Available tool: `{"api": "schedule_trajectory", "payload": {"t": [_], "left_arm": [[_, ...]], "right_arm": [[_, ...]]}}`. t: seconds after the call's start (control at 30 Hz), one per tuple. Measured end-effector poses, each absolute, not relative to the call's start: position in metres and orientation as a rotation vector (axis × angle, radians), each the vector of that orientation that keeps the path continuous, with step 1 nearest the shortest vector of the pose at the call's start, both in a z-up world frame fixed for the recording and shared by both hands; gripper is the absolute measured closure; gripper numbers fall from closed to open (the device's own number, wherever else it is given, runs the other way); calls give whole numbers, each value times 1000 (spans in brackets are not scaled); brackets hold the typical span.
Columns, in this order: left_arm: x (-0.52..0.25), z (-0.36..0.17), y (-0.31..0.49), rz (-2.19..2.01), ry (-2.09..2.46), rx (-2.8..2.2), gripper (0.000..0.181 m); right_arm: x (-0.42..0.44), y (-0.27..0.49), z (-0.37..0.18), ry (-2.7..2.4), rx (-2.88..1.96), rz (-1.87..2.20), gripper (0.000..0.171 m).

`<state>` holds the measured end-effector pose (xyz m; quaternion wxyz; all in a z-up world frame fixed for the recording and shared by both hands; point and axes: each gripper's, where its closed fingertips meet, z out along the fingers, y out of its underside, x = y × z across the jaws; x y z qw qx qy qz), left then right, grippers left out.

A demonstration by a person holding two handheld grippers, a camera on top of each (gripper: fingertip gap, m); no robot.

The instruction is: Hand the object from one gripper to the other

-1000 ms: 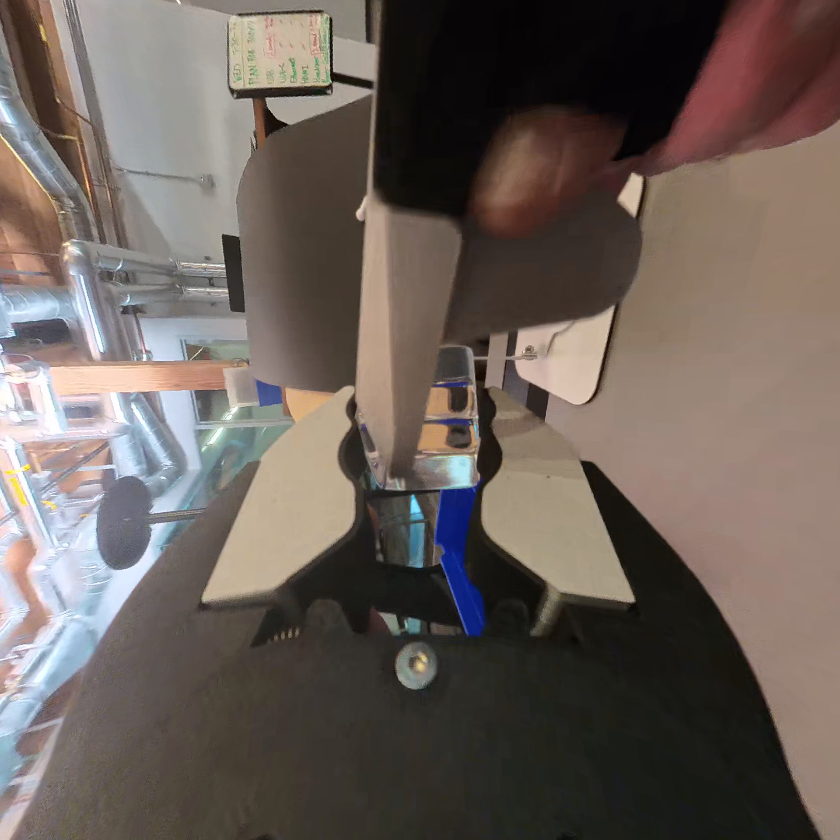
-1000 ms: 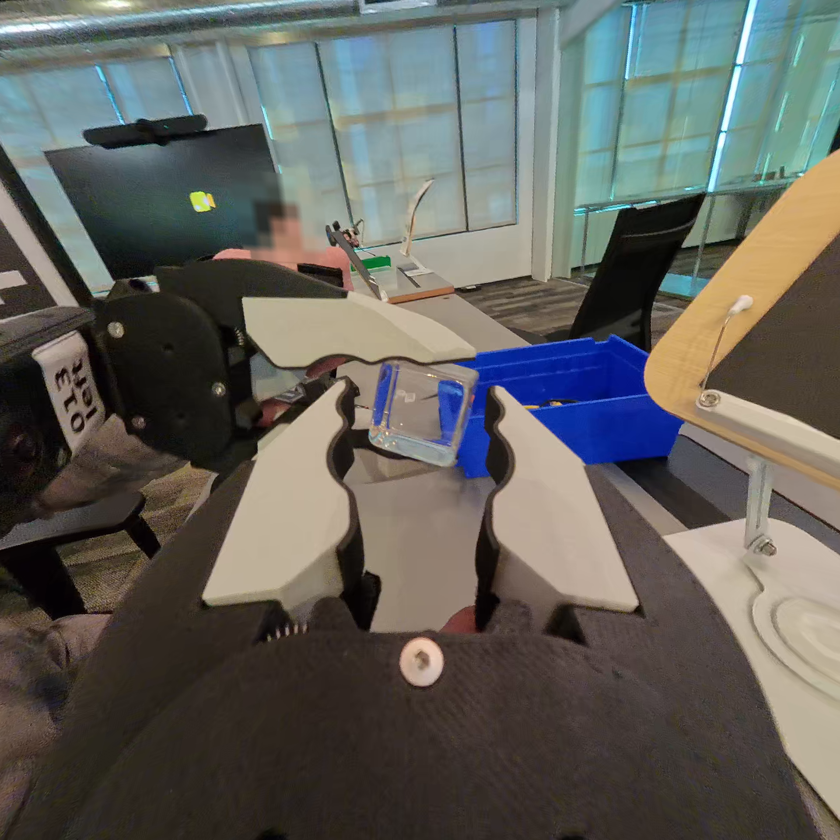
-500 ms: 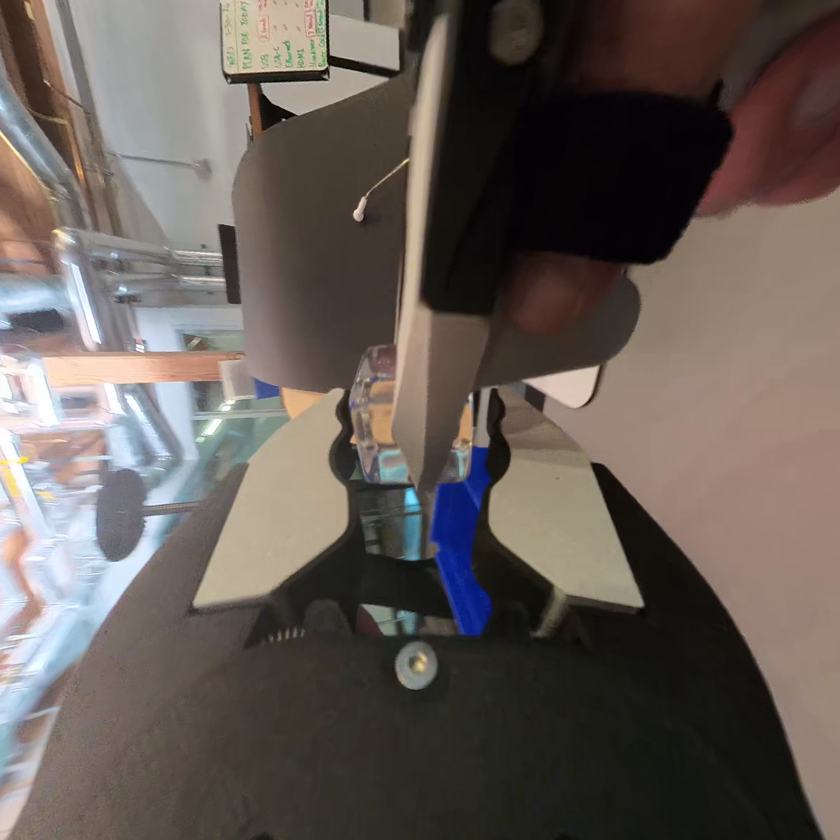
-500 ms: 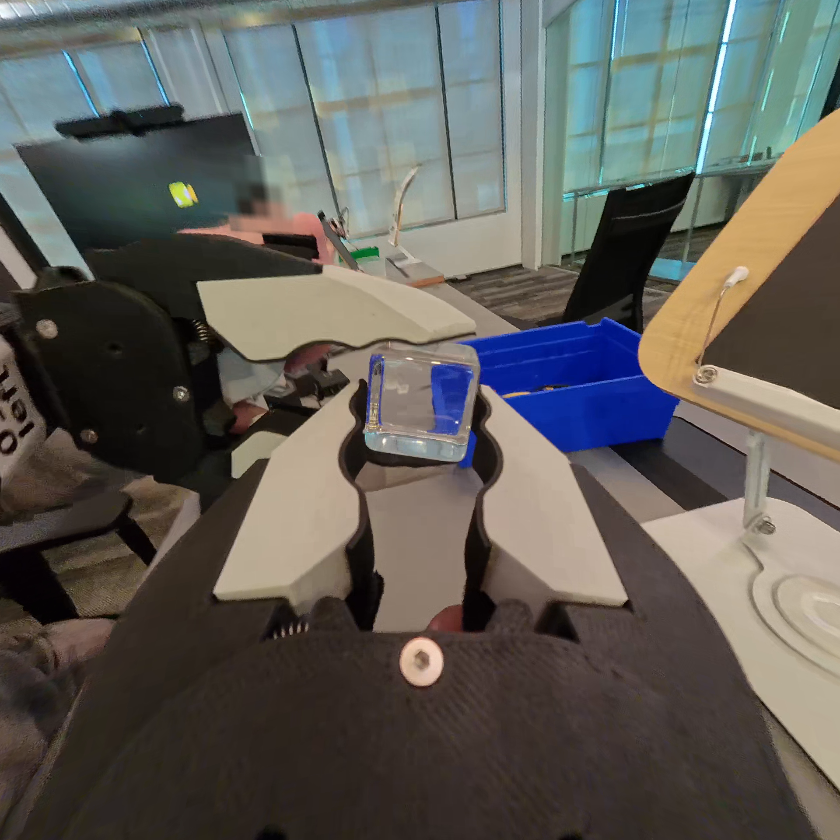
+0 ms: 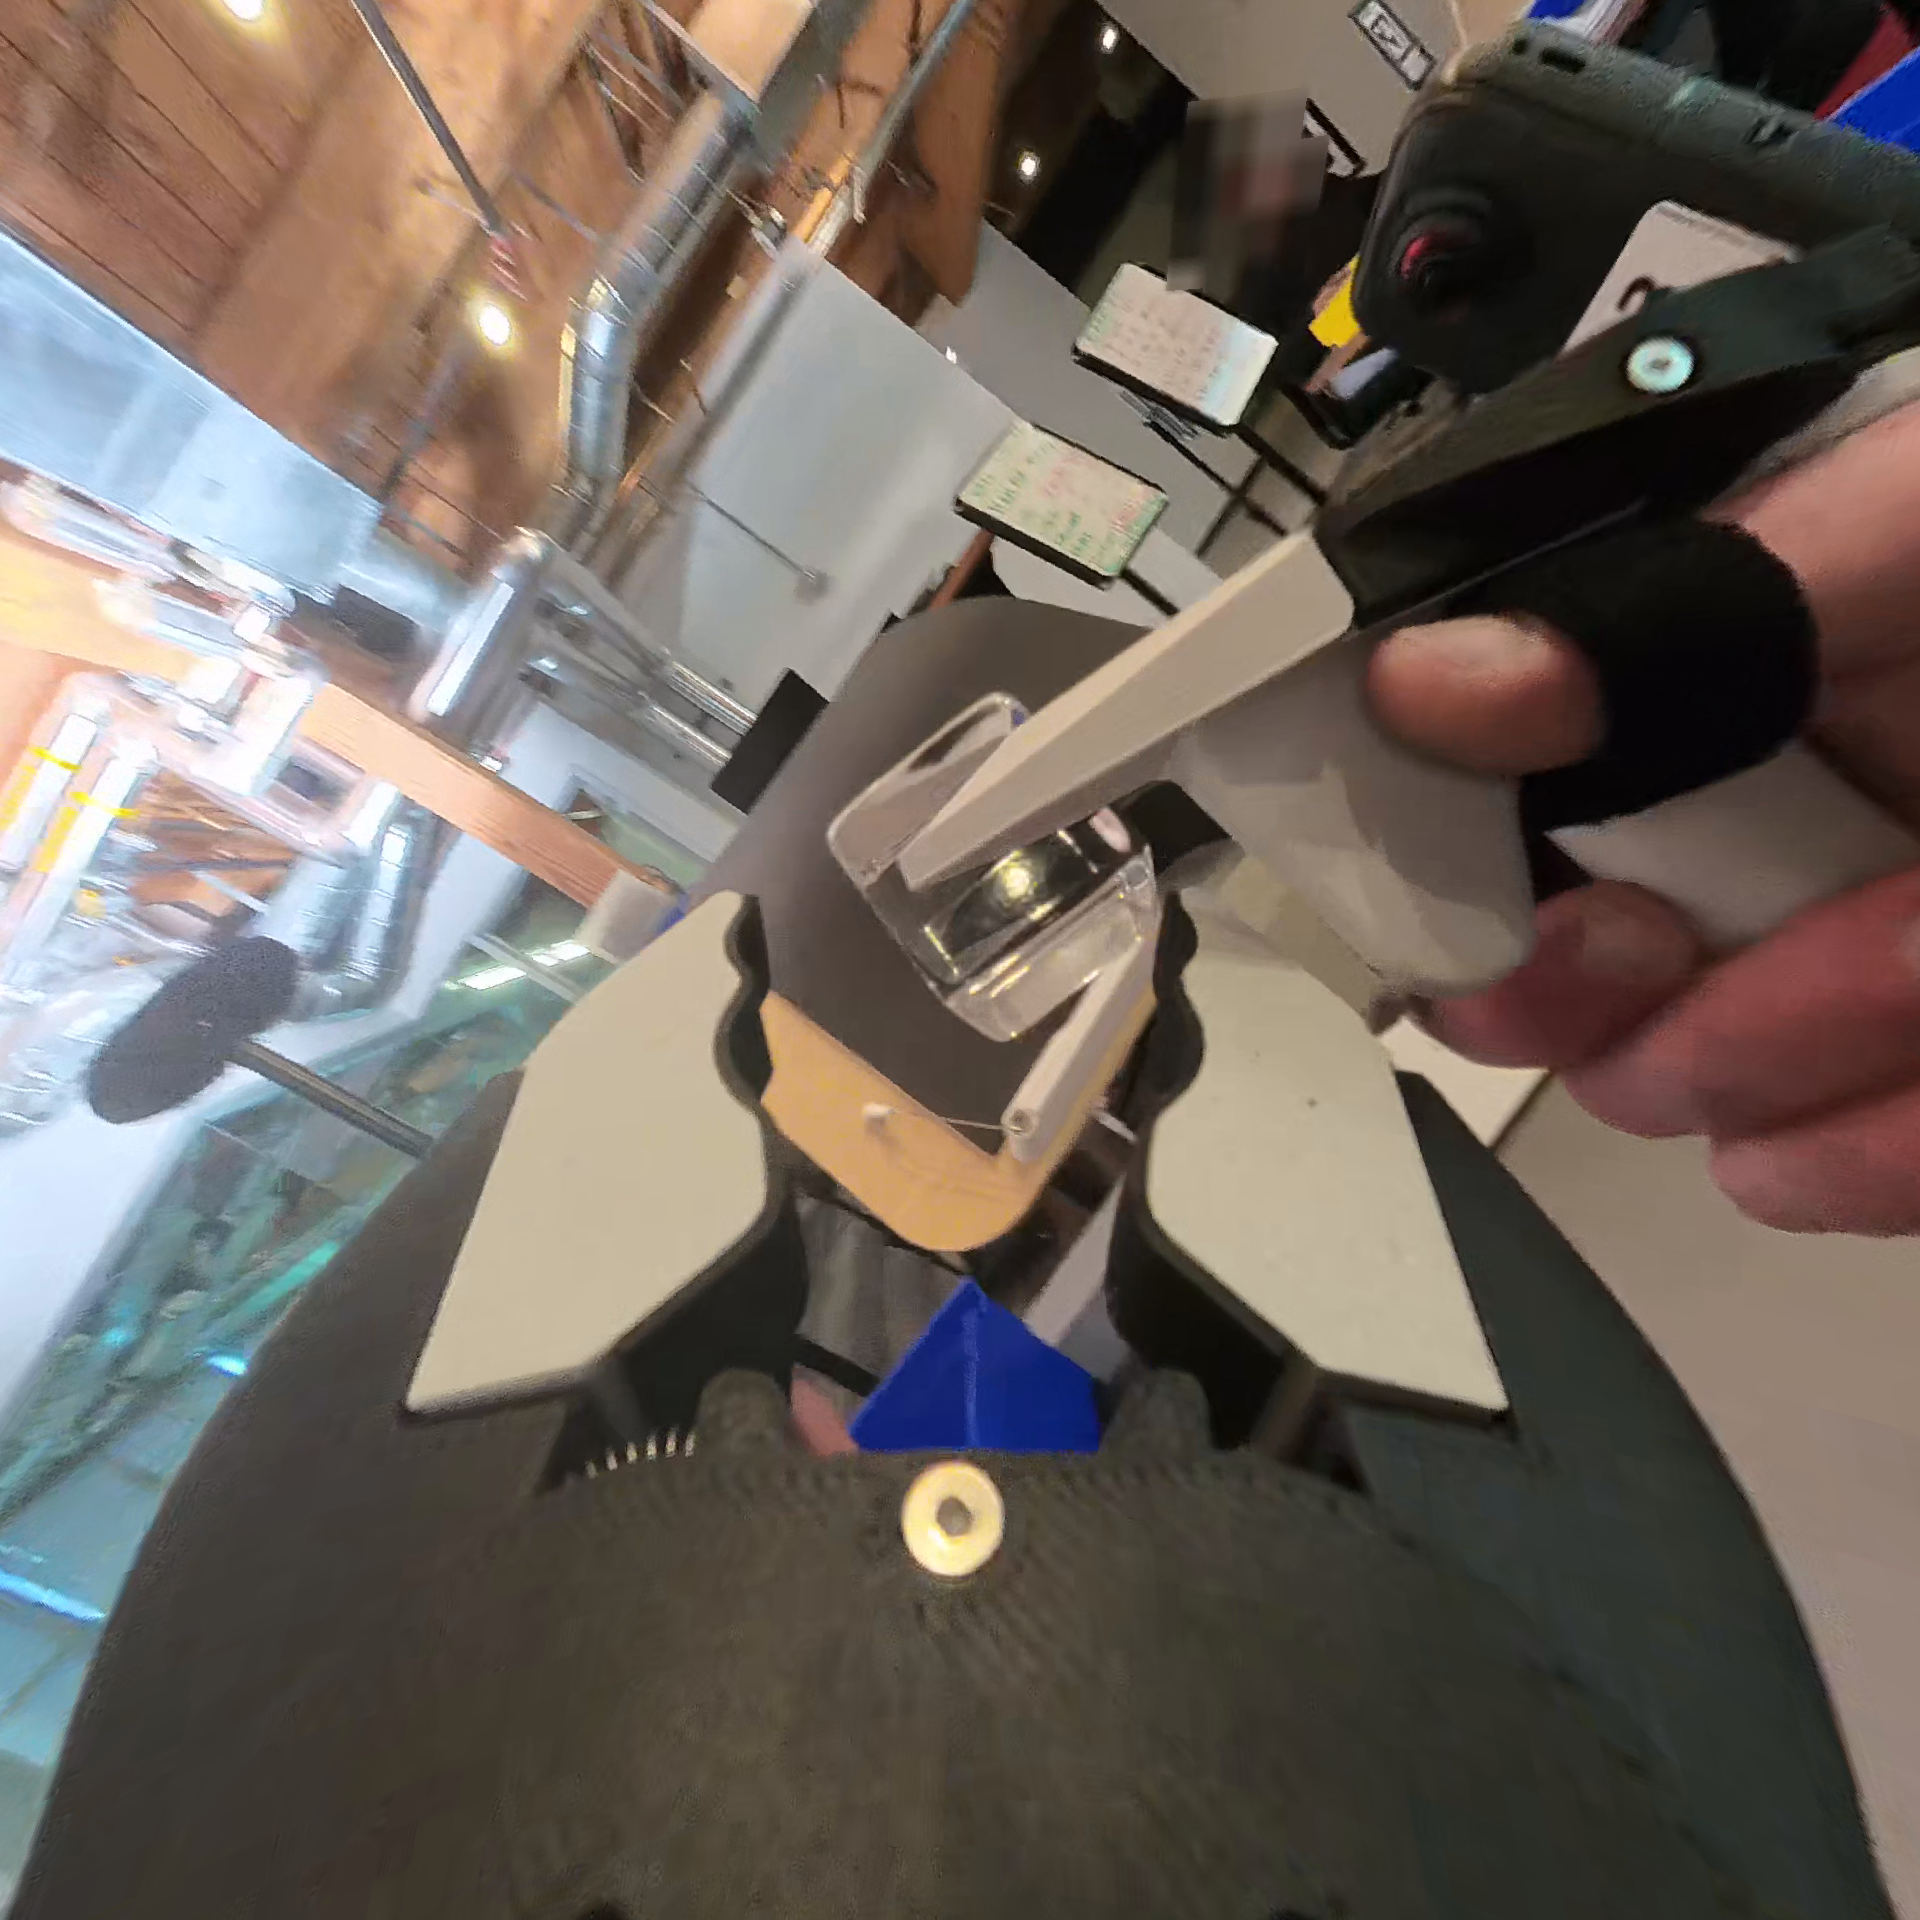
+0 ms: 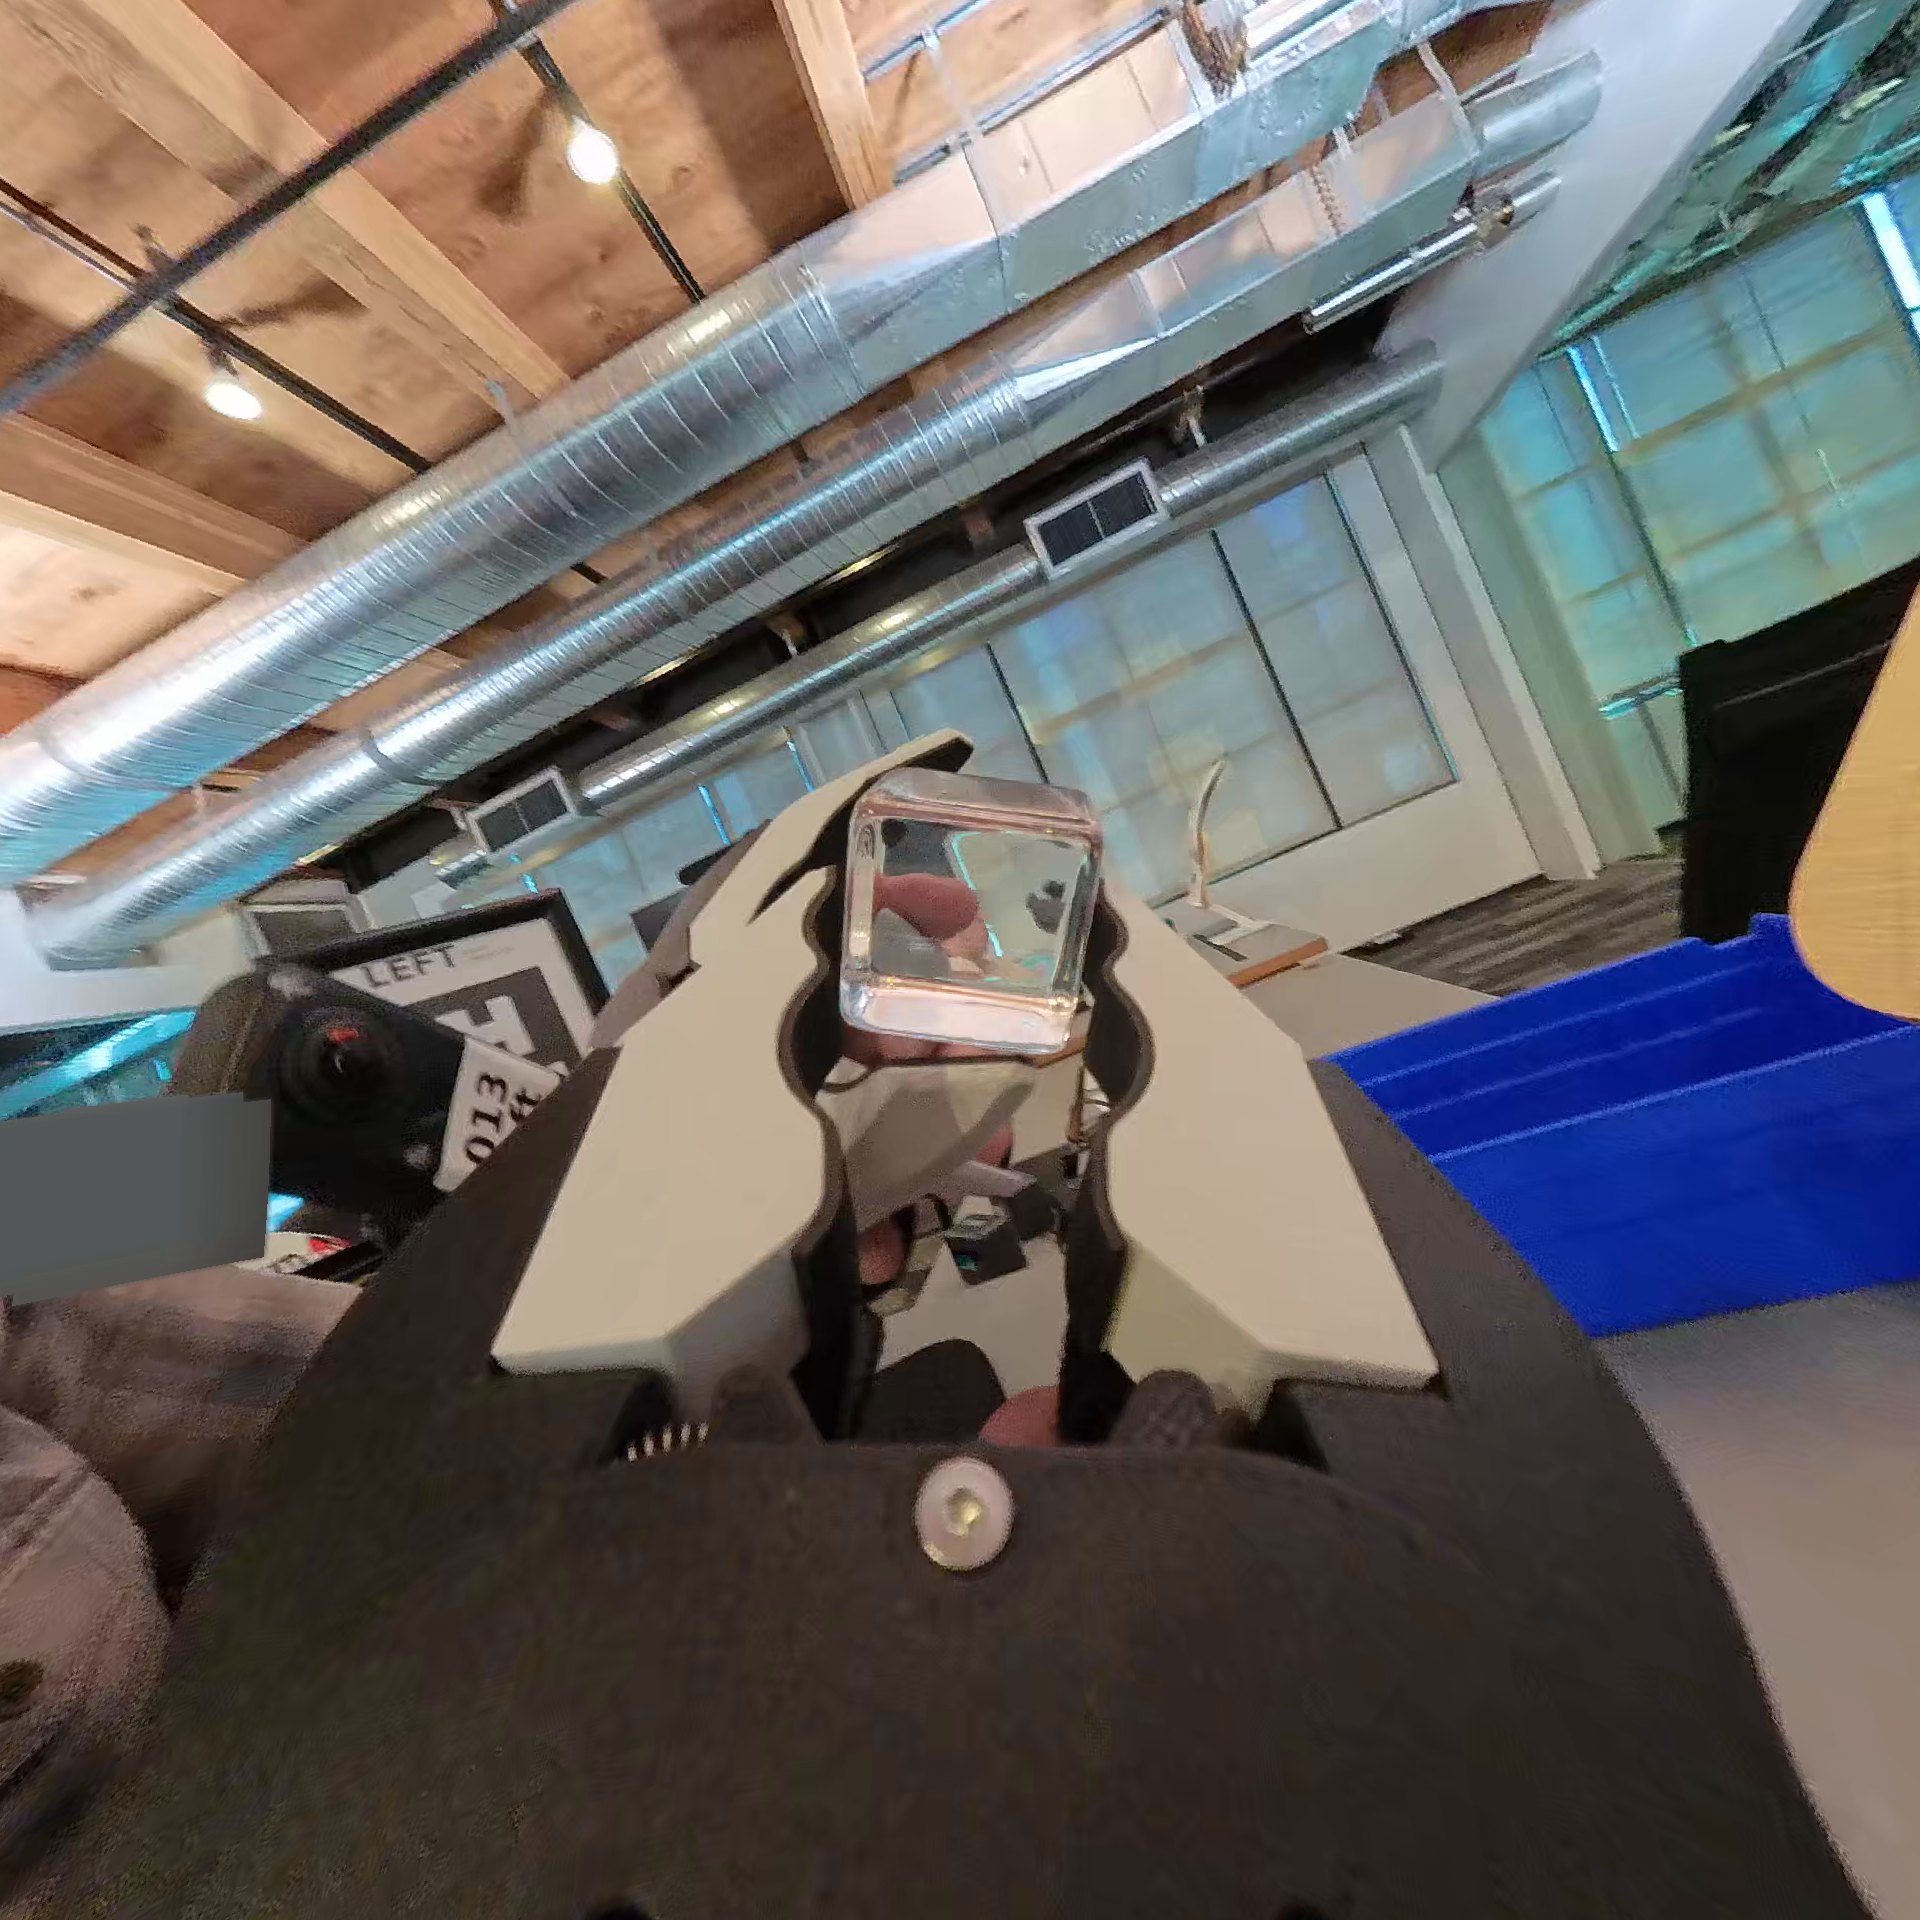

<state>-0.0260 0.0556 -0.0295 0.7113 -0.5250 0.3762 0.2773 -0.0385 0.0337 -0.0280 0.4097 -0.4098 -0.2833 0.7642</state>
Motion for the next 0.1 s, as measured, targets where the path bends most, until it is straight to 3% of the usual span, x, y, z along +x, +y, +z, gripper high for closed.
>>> {"api": "schedule_trajectory", "payload": {"t": [0.03, 0.1], "left_arm": [[-26, -28, 56, 675, 848, -1124, 110], [-24, -26, 57, 797, 876, -1038, 109]], "right_arm": [[-38, 31, -27, -720, -1023, 1950, 129], [-39, 31, -27, -710, -1040, 1952, 129]]}}
